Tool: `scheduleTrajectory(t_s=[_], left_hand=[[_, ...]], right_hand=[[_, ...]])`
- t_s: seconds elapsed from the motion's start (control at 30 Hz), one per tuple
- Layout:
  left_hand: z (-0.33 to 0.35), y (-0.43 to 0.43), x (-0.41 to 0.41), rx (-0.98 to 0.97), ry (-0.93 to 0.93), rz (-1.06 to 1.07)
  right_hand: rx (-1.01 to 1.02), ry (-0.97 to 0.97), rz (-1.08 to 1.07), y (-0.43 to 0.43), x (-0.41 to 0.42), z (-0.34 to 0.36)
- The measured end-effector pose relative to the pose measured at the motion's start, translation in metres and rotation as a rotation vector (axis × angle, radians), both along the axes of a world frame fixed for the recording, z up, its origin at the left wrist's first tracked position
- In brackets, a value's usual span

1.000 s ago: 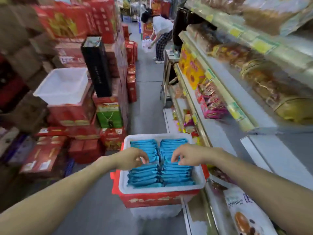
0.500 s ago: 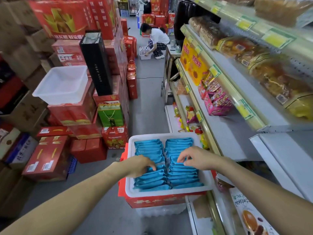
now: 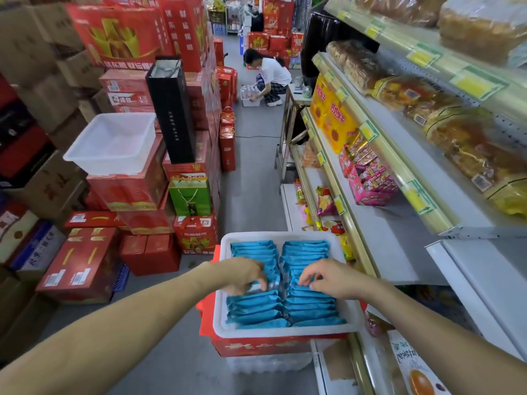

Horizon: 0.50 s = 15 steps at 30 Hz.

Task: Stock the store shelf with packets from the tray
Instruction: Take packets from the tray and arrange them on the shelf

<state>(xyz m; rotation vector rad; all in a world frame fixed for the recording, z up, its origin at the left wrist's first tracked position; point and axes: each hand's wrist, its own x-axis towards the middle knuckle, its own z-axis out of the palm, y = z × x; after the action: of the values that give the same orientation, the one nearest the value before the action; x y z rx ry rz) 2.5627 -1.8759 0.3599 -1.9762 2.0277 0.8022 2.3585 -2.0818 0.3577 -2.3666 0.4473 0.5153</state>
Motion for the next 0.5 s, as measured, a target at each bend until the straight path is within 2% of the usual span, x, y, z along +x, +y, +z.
scheduleTrajectory(t_s=[0.3, 0.5], left_hand=[[0.120, 0.002, 0.079, -0.214, 0.053, 0.134], [0.162, 0.008, 0.109, -0.312, 0.149, 0.228]], right_hand=[[-0.117, -0.074, 0.197, 0.040, 0.053, 0.005], [-0.166, -0.037, 0.274, 0.067, 0.086, -0.009]])
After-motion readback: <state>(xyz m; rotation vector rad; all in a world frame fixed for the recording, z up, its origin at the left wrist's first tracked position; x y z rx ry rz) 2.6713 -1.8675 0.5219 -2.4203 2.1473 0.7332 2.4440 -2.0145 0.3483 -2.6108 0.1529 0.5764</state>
